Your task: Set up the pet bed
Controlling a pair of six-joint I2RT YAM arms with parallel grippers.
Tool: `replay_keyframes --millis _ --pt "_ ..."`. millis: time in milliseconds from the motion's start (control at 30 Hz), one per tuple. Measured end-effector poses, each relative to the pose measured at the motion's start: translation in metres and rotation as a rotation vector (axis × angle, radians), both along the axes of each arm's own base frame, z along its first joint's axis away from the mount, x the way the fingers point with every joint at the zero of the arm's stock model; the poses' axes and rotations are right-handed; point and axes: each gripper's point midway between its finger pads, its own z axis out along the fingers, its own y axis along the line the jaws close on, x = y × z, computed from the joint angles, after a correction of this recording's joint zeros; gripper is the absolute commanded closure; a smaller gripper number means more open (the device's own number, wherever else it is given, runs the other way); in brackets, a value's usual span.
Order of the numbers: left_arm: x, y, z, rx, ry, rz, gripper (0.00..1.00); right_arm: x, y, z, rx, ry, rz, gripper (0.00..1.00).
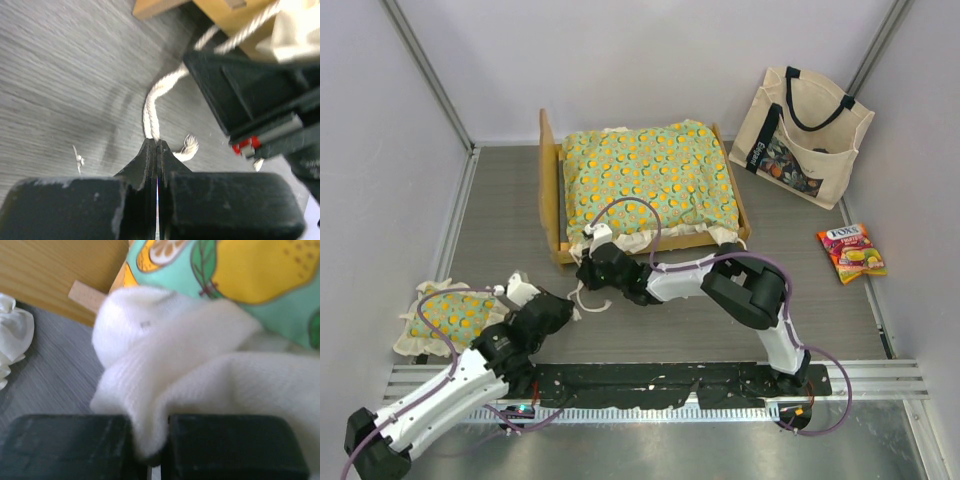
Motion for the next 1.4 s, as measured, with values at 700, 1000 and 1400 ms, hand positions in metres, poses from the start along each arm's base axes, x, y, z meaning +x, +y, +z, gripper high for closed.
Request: replay_keyframes --millis 700,1000,1400 --pt "0.090 0.007 0.021 -0.178 0.006 0.083 1.00 -0.040 -0.024 0.026 0.069 0.031 0.126 0.99" --pt "0.112 -0.001 0.023 -0.188 0.003 0.059 1.00 -0.046 -0.021 0.038 0.128 0.022 0.168 0.99" --pt "0.112 -0.024 0.021 -0.257 0.018 -0.053 1.00 -0.039 -0.012 0.055 0.144 0.002 0.158 0.98"
